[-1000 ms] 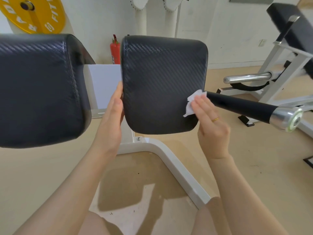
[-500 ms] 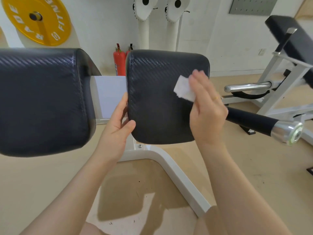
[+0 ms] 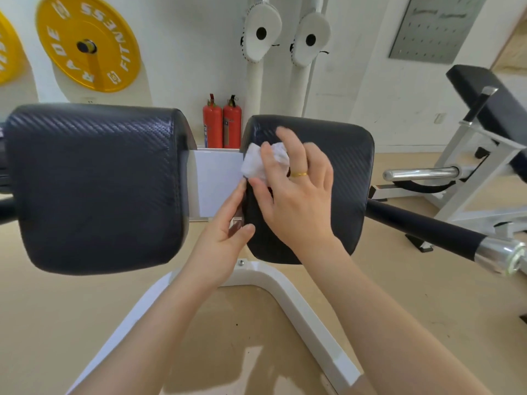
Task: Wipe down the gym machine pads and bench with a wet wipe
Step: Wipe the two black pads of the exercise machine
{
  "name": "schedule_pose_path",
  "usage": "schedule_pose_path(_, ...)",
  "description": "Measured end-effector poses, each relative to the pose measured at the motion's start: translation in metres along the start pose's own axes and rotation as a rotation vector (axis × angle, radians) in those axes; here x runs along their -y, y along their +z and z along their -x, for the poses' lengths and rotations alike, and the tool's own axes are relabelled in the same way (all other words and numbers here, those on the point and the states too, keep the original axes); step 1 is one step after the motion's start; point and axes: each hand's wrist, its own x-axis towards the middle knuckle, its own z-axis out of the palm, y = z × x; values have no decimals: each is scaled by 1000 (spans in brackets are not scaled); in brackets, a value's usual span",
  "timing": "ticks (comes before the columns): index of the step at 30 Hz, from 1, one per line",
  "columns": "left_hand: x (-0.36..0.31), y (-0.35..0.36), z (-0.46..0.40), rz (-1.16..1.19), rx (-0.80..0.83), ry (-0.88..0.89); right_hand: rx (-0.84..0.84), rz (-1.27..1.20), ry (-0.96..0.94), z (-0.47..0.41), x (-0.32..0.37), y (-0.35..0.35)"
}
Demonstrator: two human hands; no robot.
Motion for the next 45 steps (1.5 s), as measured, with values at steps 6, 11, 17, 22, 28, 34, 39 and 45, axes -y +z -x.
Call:
schedule_pose_path(6,2,-3,0,-70,25,26,-62,-115,-137,-11,-10,-3)
schedule_pose_path(11,2,-4,1,-96,35,4,-80,-196,36,-41,-19,1)
schedule_pose_path(17,0,-4,1,51,43,-15,341,-332,-100,20,18,-12)
schedule_pose_path(22,0,-14,1,221,138,-92,198,-226,-323,4,9,-12)
schedule_pose_path(28,6,-16,1,399,118,-161,196,-197,-413,-73,-11,-3)
schedule_pose_path(34,8,-13,0,515,69,-148,405,-286,-741,4,2,-12)
schedule_pose_path(39,20,-6,6,315,59,-107,391,-182,-706,65,4,-29)
schedule_pose_path(45,15,11,10,178,9,-54,-78,-331,378,18,-63,-60)
